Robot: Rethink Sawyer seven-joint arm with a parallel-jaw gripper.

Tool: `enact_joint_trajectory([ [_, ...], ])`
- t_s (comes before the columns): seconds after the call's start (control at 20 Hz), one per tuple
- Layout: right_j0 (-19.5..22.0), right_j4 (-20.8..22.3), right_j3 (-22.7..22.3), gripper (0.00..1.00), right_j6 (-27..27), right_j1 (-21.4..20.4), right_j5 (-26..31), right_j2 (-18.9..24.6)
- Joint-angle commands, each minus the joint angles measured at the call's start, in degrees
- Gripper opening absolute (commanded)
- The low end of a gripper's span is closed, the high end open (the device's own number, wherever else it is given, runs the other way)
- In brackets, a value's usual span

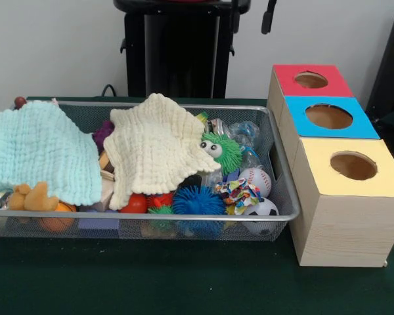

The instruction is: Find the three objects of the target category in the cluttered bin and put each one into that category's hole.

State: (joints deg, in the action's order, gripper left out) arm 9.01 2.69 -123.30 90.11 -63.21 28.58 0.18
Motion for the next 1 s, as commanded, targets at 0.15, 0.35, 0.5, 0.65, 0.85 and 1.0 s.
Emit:
enact_joint_trajectory([
  [0.15,3.4,5.5,6.3,1.00,0.0,8.1,-4.5,6.0],
  [0.35,5.0,6.3,6.4,1.00,-0.1,10.6,-7.7,7.5],
  [0.5,5.7,6.5,7.4,1.00,0.5,11.7,-8.3,8.4],
  [0.65,6.1,7.5,7.6,1.00,1.0,13.1,-9.7,8.8],
  [0.85,6.8,8.8,7.8,1.00,1.6,15.5,-12.5,9.2],
  [1.0,7.0,9.8,8.3,1.00,2.0,17.0,-14.5,9.5],
])
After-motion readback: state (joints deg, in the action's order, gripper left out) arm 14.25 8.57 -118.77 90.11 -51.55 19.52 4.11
